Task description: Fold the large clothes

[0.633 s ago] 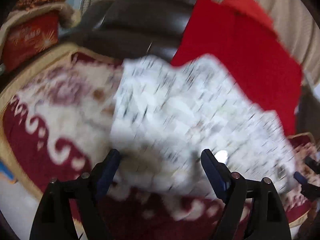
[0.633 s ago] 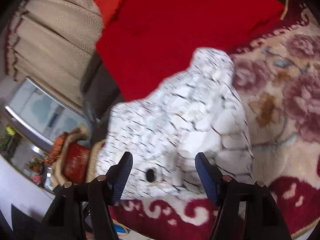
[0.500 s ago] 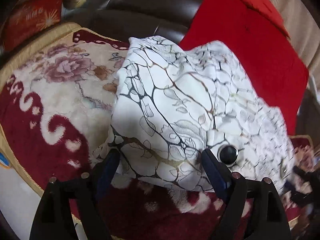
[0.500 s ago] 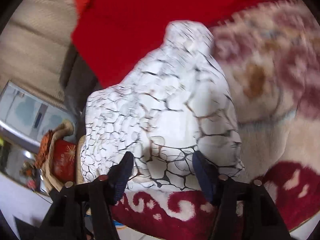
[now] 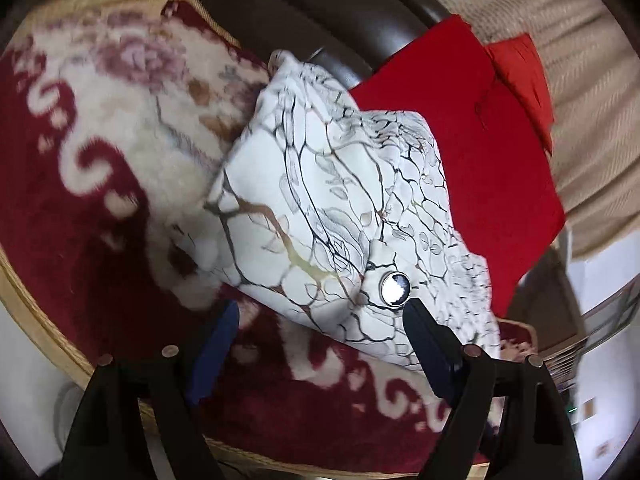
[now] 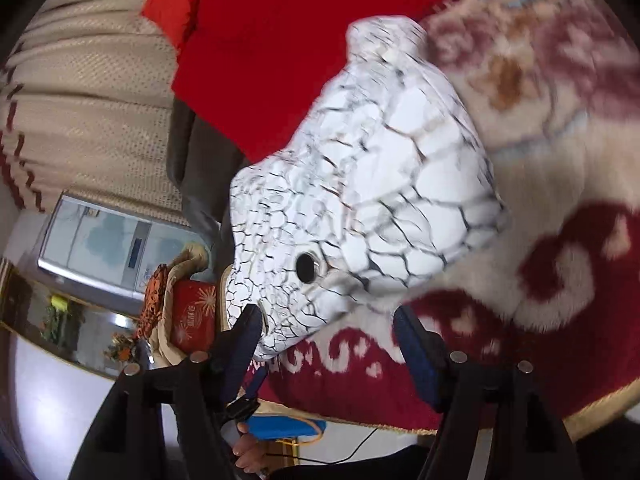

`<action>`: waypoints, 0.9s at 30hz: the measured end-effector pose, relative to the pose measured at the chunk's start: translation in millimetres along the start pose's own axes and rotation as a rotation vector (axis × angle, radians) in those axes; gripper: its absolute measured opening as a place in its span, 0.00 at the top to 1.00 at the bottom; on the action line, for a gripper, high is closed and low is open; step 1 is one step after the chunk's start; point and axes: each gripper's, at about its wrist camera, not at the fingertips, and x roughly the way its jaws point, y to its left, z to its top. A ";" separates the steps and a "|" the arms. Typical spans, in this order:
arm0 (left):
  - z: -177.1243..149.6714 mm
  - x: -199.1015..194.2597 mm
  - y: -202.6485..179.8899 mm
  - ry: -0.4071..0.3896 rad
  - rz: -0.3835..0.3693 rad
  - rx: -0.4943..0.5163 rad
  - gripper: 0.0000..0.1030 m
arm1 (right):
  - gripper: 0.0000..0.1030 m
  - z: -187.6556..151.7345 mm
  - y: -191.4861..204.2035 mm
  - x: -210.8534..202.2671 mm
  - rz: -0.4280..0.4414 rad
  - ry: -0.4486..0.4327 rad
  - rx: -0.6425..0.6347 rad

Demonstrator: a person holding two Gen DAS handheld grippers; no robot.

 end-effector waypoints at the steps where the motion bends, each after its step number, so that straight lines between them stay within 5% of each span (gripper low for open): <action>1: 0.6 3.3 2.4 0.006 -0.009 -0.023 0.18 | 0.30 0.5 -3.4 2.5 -0.003 -0.002 0.015; 9: 10.5 27.7 12.1 -0.025 -0.079 -0.189 0.18 | 0.30 11.1 -42.1 23.5 0.026 -0.032 0.211; 16: 21.8 41.2 1.7 -0.099 -0.120 -0.176 0.20 | 0.29 33.5 -49.3 31.5 0.098 -0.114 0.253; 18: 24.7 40.7 -3.6 -0.123 -0.133 -0.148 0.39 | 0.29 39.1 -50.5 33.7 0.114 -0.128 0.281; 20: 26.9 42.2 -8.1 -0.127 -0.125 -0.107 0.46 | 0.29 45.0 -45.1 35.0 0.132 -0.149 0.263; 23: 27.3 48.4 -8.9 -0.118 -0.123 -0.107 0.45 | 0.29 49.8 -31.1 42.5 0.073 -0.188 0.187; 27: 28.2 59.8 -5.8 -0.085 -0.122 -0.139 0.28 | 0.29 54.1 -25.4 58.8 -0.015 -0.227 0.150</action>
